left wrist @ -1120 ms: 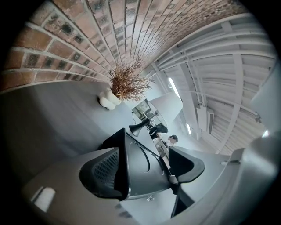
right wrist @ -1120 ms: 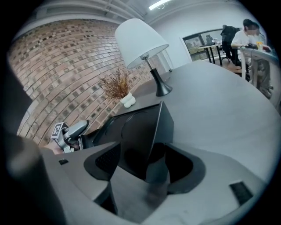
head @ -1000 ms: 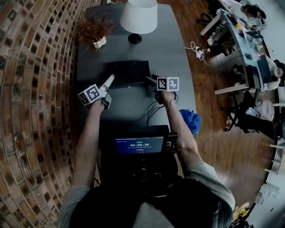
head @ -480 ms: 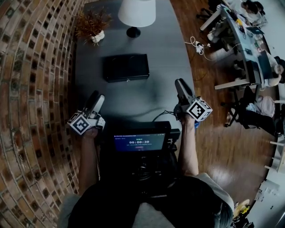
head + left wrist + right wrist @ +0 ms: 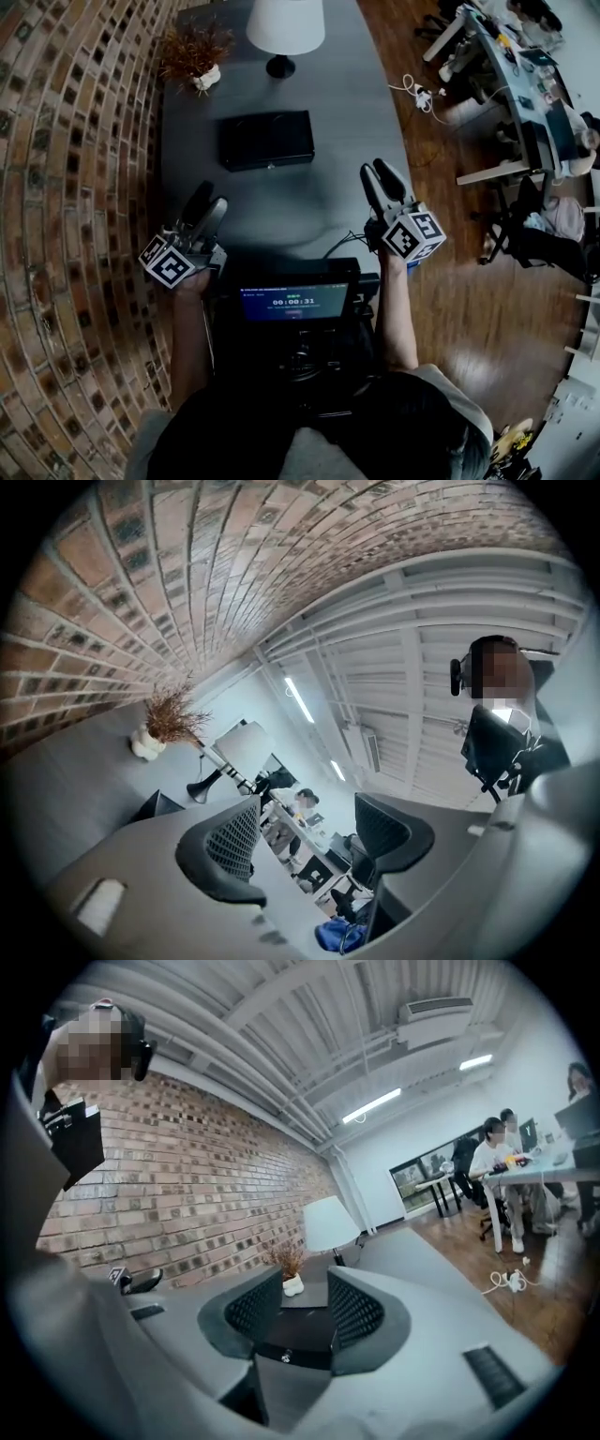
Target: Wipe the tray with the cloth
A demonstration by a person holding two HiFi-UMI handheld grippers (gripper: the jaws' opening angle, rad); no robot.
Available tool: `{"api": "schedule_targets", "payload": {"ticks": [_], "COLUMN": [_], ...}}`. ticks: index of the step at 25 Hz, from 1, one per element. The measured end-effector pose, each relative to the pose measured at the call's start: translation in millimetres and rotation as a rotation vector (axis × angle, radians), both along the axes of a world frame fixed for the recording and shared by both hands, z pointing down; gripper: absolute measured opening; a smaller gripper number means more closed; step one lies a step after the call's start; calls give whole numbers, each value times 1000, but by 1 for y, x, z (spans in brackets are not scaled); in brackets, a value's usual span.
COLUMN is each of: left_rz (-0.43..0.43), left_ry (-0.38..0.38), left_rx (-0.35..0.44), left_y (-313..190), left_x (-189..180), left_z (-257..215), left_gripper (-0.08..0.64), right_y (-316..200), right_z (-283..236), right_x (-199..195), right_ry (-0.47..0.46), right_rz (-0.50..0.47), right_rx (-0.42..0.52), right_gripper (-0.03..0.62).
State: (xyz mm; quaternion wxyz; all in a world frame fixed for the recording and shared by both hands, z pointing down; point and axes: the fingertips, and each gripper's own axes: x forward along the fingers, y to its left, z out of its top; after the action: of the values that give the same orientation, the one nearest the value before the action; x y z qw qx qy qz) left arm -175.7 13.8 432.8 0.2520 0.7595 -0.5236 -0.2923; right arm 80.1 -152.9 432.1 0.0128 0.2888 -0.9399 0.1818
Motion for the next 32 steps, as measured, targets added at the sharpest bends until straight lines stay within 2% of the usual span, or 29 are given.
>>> {"api": "schedule_targets", "payload": {"ticks": [12, 32], "left_rz": [63, 89], "left_ry": [-99, -126], "left_rx": [54, 69], "left_y": [1, 3], "left_x": [19, 26], "left_z": [-28, -38], "left_gripper": [318, 304], "right_y": [7, 14], "right_z": [-3, 9], "right_x": [-10, -16], "right_ry": [63, 117], "right_rz": [-30, -53], "right_rx": [43, 32], "right_gripper": [147, 140]}}
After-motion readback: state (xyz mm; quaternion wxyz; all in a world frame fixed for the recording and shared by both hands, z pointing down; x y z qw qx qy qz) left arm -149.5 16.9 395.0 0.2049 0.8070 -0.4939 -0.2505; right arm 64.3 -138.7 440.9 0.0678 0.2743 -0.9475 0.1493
